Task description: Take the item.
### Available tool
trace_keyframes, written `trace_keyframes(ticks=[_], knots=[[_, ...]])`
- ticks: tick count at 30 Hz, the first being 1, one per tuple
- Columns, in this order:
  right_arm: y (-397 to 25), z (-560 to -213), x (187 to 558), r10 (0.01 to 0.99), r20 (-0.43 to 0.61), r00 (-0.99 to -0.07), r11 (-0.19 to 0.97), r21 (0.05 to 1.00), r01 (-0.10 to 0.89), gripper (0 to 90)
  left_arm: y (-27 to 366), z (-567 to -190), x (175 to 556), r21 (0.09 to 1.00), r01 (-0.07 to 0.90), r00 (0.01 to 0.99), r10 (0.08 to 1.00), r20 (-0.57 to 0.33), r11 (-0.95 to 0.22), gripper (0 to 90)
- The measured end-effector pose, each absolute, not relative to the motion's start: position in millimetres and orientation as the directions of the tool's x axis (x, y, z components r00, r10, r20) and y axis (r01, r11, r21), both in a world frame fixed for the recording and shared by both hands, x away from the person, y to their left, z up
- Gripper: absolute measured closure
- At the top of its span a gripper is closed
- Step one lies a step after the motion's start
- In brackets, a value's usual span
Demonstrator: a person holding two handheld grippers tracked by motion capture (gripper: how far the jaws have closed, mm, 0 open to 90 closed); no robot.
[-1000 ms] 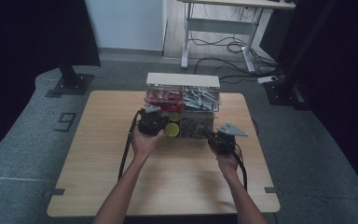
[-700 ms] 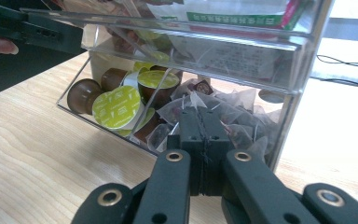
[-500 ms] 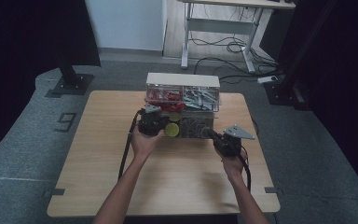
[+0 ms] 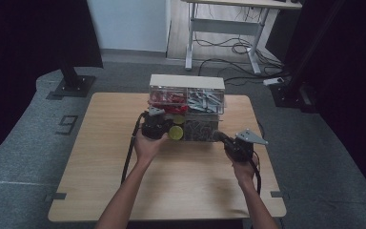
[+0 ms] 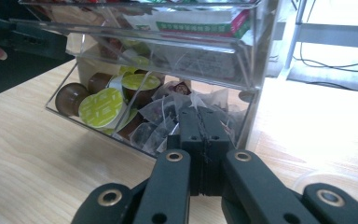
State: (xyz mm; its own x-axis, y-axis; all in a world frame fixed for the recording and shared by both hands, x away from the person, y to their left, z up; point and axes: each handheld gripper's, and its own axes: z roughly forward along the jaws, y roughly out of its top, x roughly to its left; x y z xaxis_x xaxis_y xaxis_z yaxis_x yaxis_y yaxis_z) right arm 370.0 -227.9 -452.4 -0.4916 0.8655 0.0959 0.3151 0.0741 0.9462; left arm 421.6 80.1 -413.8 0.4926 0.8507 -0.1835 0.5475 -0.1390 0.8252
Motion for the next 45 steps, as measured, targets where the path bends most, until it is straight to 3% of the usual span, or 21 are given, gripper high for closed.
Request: trace_keyframes(ticks=[45], knots=[[-255.2, -449.2, 369.8, 0.898, 0.088, -0.431, 0.057, 0.948, 0.312, 89.2, 78.7, -414.9, 420.8, 0.825, 0.549, 0.490, 0.852, -0.185, -0.137, 88.4]])
